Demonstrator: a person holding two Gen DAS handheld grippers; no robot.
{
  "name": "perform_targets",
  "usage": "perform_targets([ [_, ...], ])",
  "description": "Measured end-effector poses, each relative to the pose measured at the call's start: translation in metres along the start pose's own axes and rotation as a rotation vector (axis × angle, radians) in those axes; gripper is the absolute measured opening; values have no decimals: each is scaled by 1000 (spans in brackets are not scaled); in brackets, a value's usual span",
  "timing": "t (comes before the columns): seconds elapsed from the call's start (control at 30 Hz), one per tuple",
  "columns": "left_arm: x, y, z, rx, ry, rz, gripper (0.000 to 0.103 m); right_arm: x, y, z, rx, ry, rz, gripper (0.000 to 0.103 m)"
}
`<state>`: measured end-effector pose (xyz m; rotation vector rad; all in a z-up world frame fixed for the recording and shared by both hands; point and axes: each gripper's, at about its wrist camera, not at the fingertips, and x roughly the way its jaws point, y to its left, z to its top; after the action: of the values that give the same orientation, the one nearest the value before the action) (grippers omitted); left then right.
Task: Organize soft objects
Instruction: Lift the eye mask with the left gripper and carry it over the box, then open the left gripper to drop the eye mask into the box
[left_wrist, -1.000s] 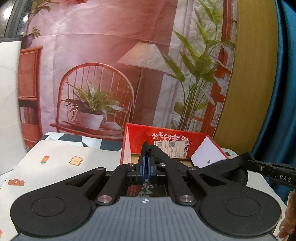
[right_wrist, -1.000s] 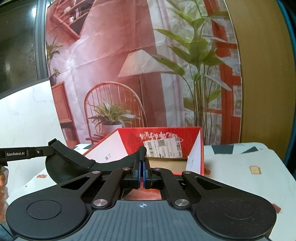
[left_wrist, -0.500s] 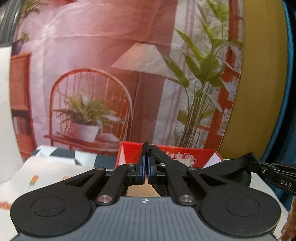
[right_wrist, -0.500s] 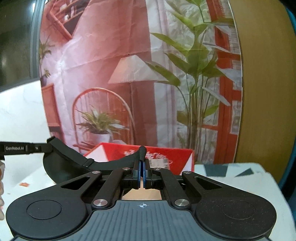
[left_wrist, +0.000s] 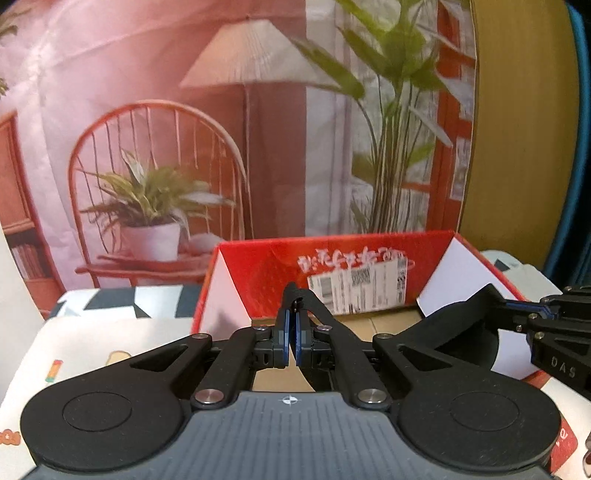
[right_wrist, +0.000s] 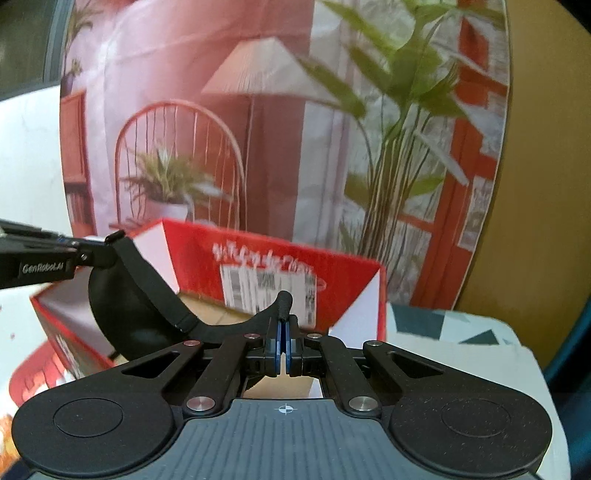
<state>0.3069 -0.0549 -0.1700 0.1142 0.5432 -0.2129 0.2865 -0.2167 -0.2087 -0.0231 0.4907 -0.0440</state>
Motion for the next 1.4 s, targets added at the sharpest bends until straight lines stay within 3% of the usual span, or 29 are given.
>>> perform_targets([
  [0.37,23,-1,-5,-44,142,-36,5,17,-2,-13,111,82,37,2],
  [0.77,28,2,-5,-78,201,-95,6,27,1,-13,181,159,68,2],
  [0.83,28,3,-6,-81,204,-114,13,26,2,-12,183,161,66,3],
  [0.9,27,4,-5,-85,196,-120,37,26,2,-12,177,162,62,4],
  [0.97,22,5,-3,-84,173,-114,52,24,3,-11,170,161,49,10],
  [1.13,7,9,1,-98,138,-127,57,12,4,-7,158,113,19,19],
  [1.27,-17,11,-2,-92,95,-146,65,-5,1,-5,181,56,24,34],
  [1.4,-42,16,-11,-105,59,-161,66,-29,1,-8,185,-4,43,50],
])
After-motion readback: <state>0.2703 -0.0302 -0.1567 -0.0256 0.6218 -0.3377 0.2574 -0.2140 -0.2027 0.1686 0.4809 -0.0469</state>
